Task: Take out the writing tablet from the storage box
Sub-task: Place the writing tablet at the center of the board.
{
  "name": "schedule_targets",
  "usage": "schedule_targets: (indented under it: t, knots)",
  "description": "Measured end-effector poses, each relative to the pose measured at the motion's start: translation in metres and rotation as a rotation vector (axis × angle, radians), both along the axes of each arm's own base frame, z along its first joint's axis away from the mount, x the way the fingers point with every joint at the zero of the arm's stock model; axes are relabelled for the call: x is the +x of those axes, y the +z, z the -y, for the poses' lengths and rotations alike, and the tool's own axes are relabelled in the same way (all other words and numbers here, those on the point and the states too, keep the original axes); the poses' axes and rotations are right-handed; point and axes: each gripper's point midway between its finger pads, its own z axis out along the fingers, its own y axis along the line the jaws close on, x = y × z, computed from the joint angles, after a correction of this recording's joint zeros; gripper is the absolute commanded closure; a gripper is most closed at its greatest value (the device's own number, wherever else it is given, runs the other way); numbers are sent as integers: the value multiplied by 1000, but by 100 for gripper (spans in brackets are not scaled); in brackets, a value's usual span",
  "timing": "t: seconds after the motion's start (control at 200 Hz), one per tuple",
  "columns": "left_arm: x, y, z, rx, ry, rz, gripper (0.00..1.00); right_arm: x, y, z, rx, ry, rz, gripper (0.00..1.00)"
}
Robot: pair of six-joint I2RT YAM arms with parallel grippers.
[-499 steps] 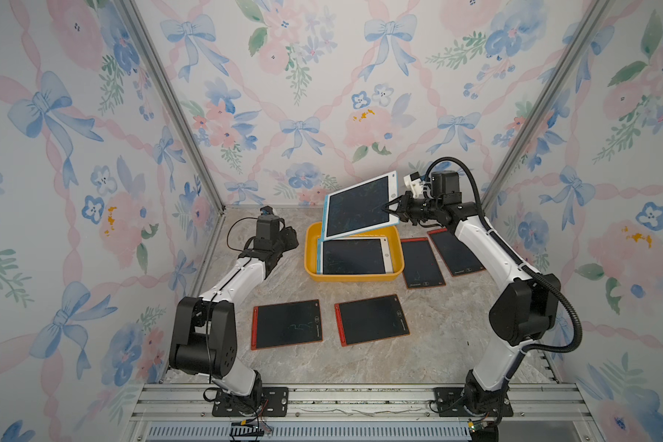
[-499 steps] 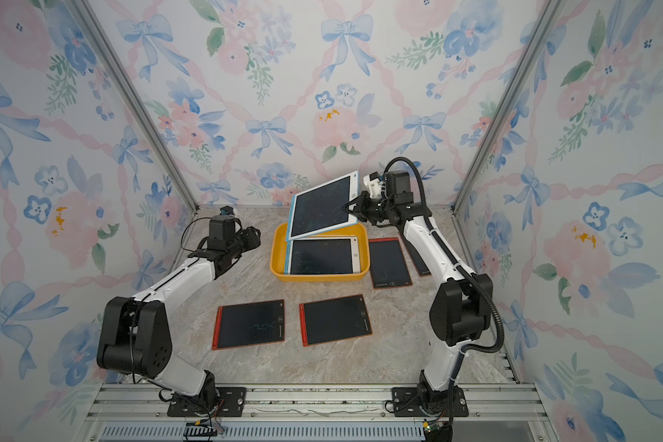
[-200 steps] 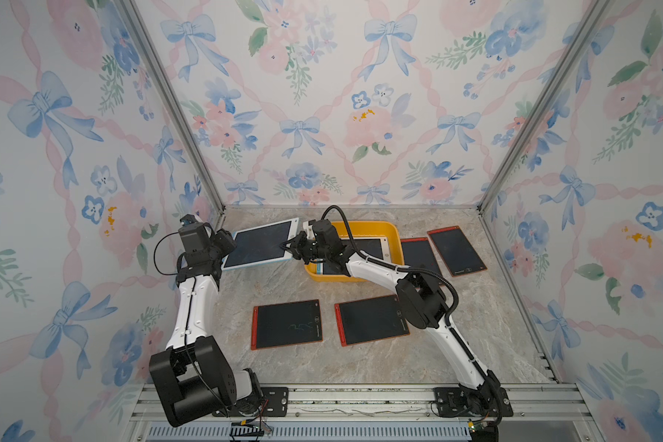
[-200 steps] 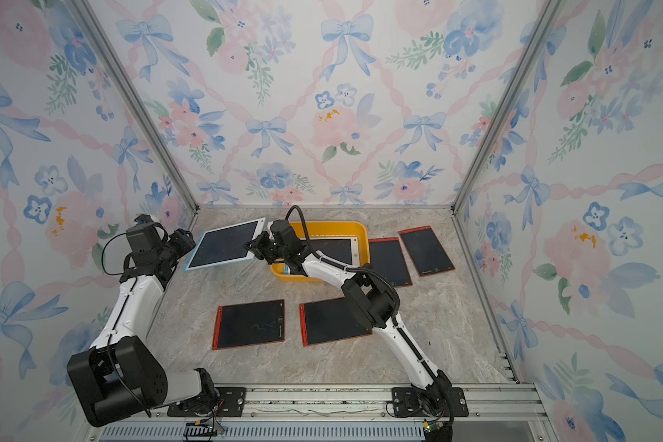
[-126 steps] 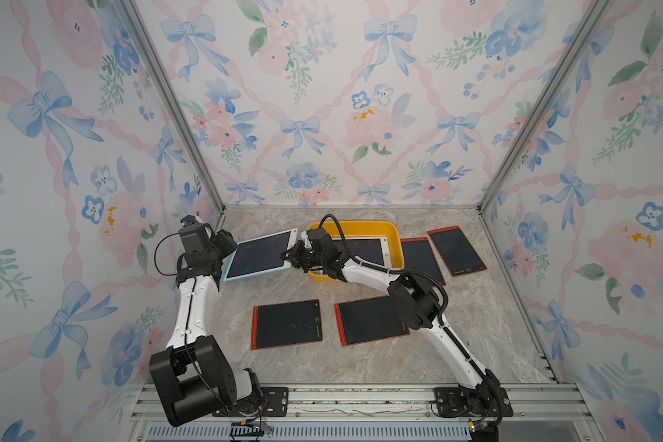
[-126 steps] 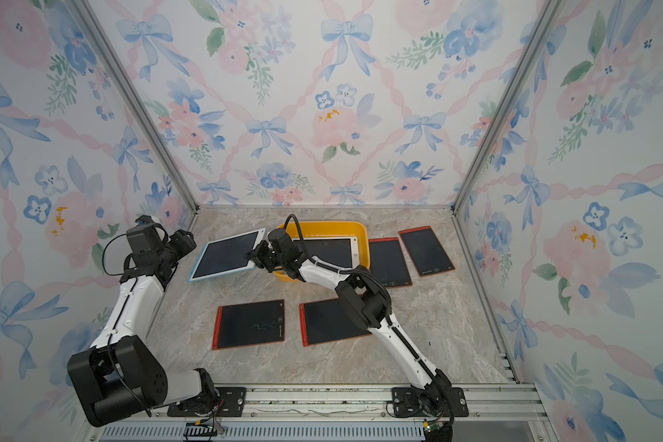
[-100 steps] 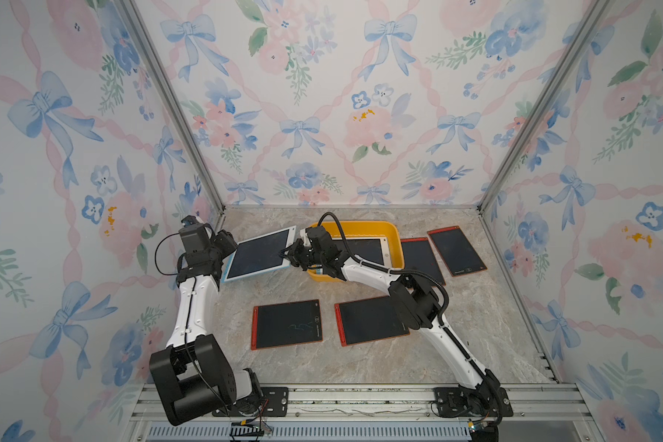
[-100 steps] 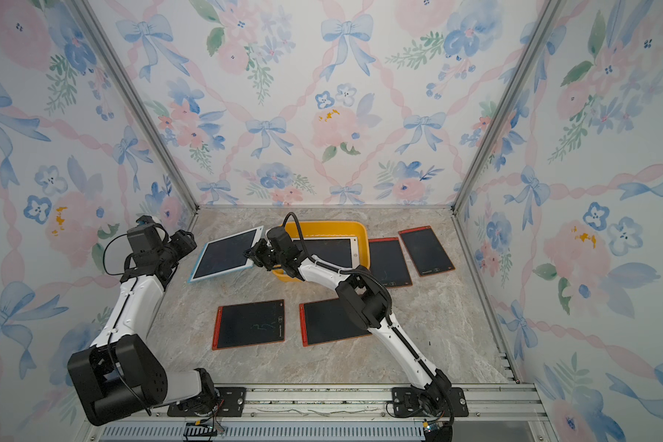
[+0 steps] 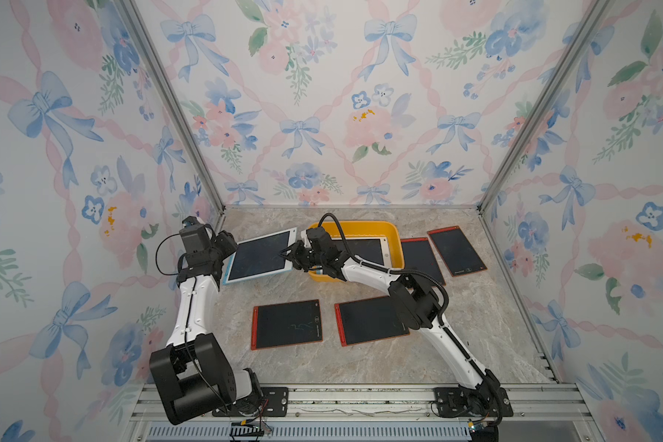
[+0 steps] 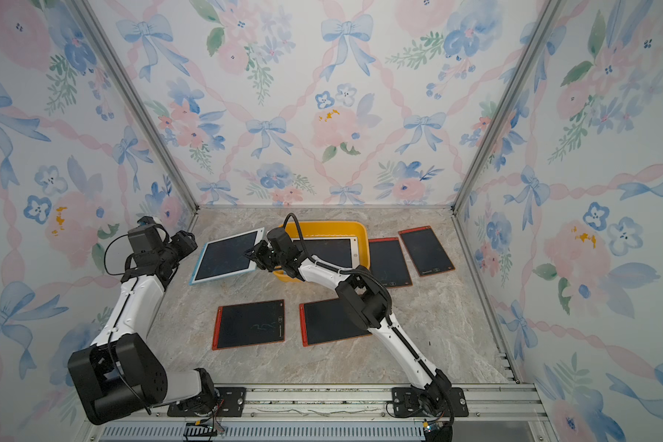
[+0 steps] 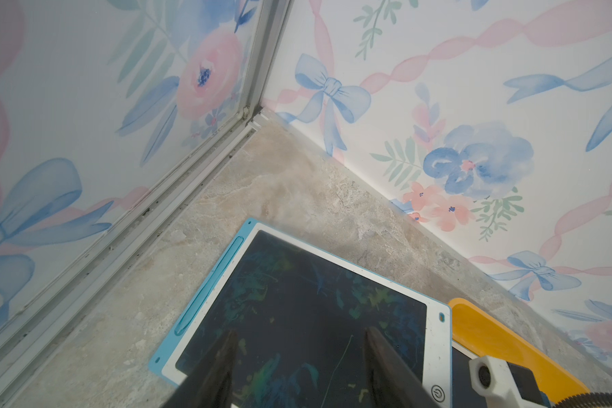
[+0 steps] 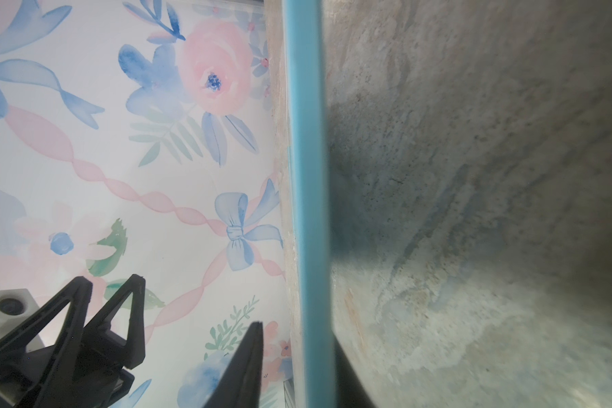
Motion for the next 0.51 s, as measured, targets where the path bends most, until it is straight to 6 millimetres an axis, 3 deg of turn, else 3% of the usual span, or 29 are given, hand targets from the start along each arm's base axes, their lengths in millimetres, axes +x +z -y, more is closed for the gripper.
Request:
schedule_targets:
  t: [0.505]
  knots:
    - [0,-5,1,-6,-3,-10,41,-2,7,13,-82,-10,30,46]
